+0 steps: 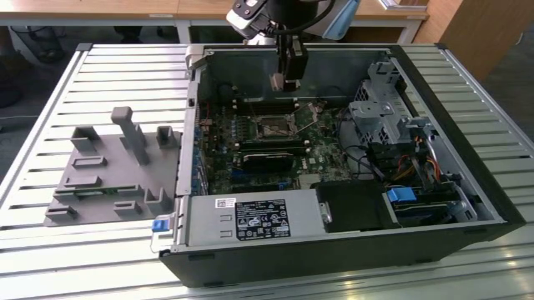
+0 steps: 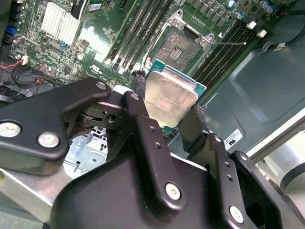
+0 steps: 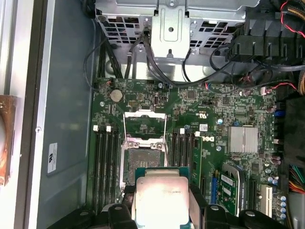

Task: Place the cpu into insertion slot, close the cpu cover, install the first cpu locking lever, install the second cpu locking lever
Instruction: 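Place the cpu into insertion slot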

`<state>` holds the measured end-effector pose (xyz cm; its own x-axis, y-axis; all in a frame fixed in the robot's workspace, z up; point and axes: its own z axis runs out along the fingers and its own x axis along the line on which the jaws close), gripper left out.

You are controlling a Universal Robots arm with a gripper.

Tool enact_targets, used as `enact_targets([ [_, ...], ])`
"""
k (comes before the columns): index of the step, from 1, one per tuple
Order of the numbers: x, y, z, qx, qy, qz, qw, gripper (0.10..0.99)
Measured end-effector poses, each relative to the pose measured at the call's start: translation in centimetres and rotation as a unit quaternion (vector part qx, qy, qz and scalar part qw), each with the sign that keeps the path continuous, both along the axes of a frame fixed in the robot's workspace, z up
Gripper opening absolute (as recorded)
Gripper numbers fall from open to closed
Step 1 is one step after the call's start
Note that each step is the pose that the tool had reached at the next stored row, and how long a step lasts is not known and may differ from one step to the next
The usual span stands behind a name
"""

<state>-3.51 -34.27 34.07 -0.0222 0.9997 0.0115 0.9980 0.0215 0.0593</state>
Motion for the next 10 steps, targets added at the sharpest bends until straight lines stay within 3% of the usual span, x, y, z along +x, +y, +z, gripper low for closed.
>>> enact_targets([
  [10,0.01,0.00,-0.53,-0.0012,0.0004,-0.004,1.0000,0.529],
])
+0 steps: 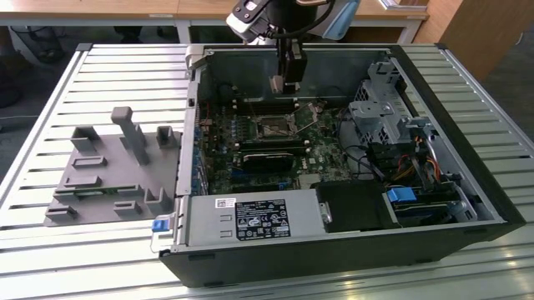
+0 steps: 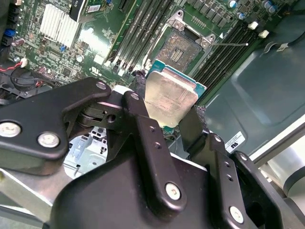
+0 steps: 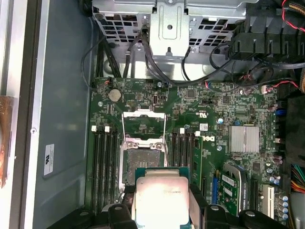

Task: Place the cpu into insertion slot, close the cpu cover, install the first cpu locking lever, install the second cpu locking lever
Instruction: 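Place the cpu into insertion slot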

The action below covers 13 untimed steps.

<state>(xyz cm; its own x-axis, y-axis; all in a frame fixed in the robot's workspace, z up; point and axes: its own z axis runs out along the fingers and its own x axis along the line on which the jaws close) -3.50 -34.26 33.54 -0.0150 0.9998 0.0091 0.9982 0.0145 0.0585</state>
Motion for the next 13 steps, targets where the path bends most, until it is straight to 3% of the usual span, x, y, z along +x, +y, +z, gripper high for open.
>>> enact_targets([
  [13,0.00,0.00,-0.76,-0.0087,0.0000,0.000,1.0000,0.529],
])
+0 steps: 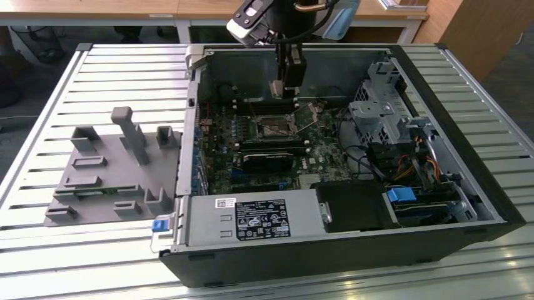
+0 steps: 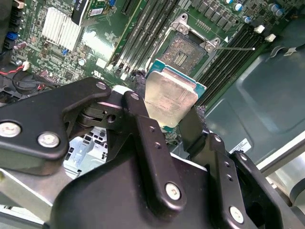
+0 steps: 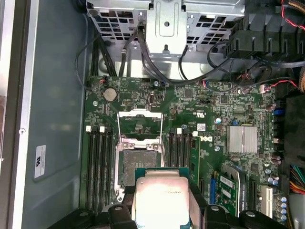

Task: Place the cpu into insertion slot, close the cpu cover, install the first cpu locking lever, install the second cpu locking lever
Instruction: 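Place the cpu into insertion slot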

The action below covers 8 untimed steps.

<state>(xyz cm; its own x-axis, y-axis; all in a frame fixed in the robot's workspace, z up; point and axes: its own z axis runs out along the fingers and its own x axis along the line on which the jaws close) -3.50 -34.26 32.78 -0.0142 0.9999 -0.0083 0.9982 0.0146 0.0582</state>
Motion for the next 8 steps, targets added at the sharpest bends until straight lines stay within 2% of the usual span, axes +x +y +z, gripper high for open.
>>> enact_targets([
  [8,0.00,0.00,-0.51,-0.0029,0.0000,0.000,1.0000,0.529],
])
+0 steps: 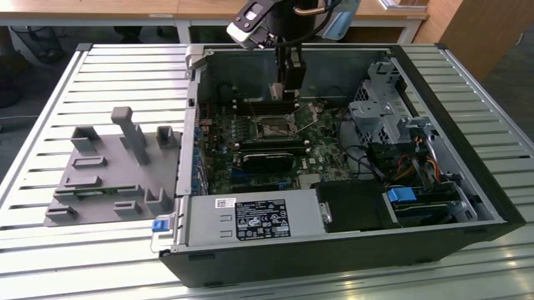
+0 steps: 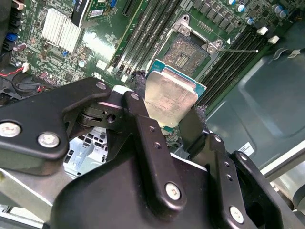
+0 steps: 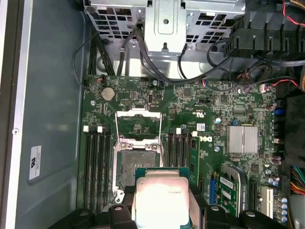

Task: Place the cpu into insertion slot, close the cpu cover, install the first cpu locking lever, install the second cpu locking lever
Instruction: 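Place the cpu into insertion slot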

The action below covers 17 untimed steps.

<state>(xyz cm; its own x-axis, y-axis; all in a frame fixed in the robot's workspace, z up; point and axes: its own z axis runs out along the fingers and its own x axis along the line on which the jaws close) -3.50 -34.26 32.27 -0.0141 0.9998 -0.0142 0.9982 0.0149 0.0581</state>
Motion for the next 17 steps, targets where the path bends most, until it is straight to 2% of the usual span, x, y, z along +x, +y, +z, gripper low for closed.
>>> enact_targets([
  [17,0.00,0.00,-1.09,-0.0029,0.0000,0.000,1.0000,0.529],
])
